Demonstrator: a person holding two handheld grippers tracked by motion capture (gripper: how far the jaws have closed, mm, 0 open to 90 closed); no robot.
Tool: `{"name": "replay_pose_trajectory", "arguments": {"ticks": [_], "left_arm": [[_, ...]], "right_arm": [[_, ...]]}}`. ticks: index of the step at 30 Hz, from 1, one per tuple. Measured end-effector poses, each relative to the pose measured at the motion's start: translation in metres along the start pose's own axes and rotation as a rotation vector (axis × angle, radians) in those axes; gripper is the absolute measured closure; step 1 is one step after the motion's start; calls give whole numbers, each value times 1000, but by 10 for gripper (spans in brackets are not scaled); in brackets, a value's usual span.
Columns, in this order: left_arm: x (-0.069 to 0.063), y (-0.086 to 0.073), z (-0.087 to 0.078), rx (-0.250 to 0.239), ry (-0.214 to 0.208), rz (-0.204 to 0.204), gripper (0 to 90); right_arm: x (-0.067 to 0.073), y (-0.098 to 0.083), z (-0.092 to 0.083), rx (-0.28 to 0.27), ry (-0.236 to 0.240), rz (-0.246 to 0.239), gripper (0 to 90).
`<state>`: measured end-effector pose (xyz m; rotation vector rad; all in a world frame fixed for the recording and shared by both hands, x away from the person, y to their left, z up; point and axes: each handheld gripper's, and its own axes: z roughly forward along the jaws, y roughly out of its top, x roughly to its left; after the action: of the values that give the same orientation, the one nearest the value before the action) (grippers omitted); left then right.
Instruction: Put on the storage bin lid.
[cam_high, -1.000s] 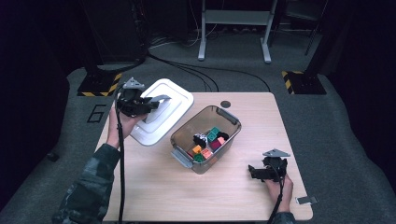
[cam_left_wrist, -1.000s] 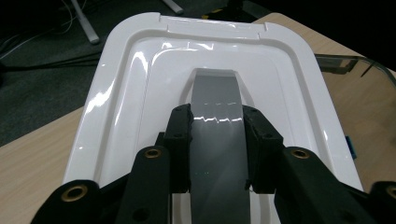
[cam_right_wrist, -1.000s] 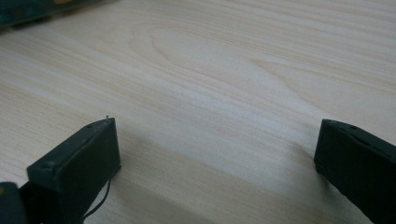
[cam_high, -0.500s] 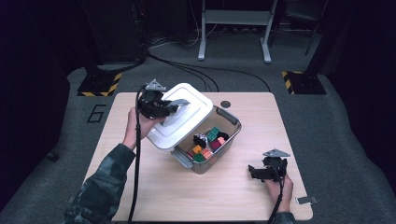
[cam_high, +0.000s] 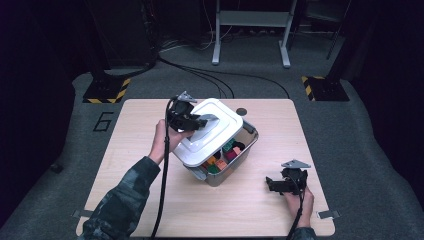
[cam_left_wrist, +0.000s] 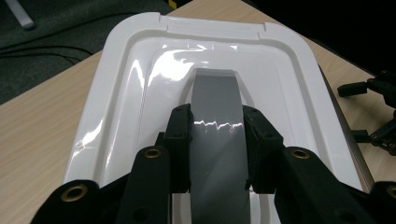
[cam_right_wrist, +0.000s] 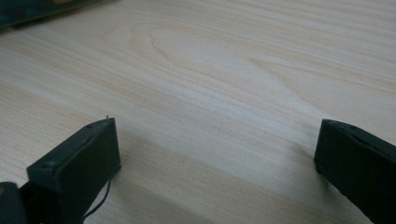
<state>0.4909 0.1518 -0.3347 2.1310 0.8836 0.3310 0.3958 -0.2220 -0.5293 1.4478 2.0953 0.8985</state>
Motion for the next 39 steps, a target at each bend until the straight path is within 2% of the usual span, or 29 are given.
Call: {"name": "replay_pose_trajectory", "arguments": {"ticks": [6,12,17,26,33,39], "left_arm": [[-11,2,14,13,-17,-5,666],[-20,1,29,33,-33,-27,666],[-26,0,40,42,-28,-39,665],[-34,-1,50,44,-25,-48,665],[-39,-4,51,41,-23,-51,663],[-43,-6,51,44,-19,-35,658]], "right_arm": [[0,0,0,0,1,0,0],[0,0,0,0,0,-1,0],[0,0,0,0,0,0,0],[0,0,0,4,4,-8,0],[0,0,0,4,3,-8,0],[0,0,0,4,3,-8,0]]}}
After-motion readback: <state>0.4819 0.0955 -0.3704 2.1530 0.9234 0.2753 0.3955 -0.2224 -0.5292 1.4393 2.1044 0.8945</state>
